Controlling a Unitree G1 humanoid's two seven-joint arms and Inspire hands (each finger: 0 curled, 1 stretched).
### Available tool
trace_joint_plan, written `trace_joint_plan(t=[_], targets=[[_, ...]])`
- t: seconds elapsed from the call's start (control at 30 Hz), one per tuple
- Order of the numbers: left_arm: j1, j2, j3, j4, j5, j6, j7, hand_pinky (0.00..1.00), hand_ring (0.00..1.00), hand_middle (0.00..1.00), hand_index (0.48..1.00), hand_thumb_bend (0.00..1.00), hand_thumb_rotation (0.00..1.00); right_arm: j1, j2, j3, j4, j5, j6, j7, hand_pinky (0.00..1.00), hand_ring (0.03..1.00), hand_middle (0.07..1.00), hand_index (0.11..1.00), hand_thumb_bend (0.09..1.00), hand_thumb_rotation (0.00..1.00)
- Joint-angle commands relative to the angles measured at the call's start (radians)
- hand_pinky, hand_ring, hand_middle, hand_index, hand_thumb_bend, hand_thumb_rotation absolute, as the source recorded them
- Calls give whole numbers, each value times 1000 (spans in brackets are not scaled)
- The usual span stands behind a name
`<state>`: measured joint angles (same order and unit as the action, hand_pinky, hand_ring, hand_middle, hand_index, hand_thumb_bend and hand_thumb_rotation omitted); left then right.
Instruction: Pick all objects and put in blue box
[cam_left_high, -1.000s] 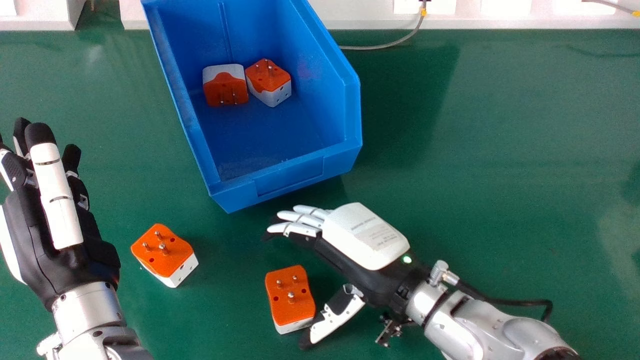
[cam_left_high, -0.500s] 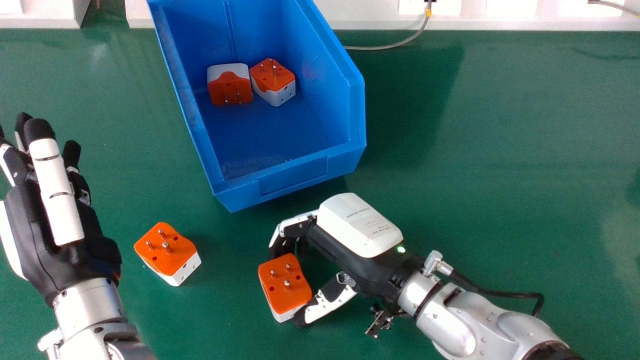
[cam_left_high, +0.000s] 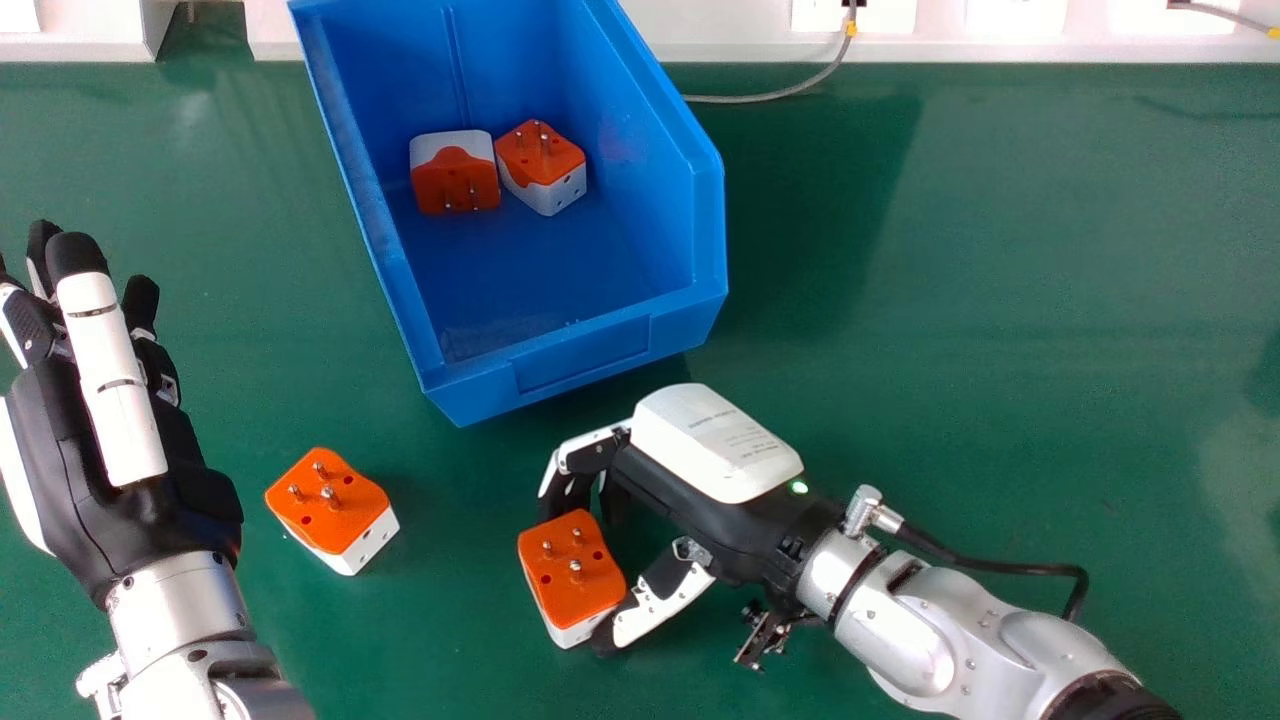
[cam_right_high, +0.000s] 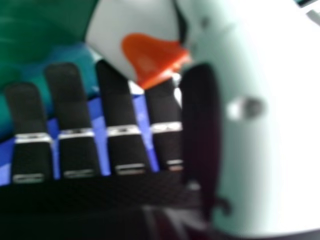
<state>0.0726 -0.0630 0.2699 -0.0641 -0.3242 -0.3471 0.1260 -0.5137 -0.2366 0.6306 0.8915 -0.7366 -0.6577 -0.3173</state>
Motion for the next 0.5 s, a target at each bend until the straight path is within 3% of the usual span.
trace_joint_plan(t=[0.0,0.13,0.27,0.47], targets=[[-6,-16,1,-27,4,-15,-6,952,1000,1000,1000,578,712,34,-15,8,1,-22,-12,-20,461,438,510,478,516,0],[-1,-15,0,-30,12,-12,-3,960,1000,1000,1000,579,722,58,-30,-11,-35,-6,-56,-53,455,444,507,475,516,0],[3,-18,3,-27,4,-17,-7,960,1000,1000,1000,580,722,109,-69,-59,-162,21,-135,-82,452,448,503,473,517,0],[1,-17,5,-19,12,-21,-6,953,1000,1000,1000,575,723,193,-119,-182,-462,52,-235,-115,371,440,473,487,503,0]])
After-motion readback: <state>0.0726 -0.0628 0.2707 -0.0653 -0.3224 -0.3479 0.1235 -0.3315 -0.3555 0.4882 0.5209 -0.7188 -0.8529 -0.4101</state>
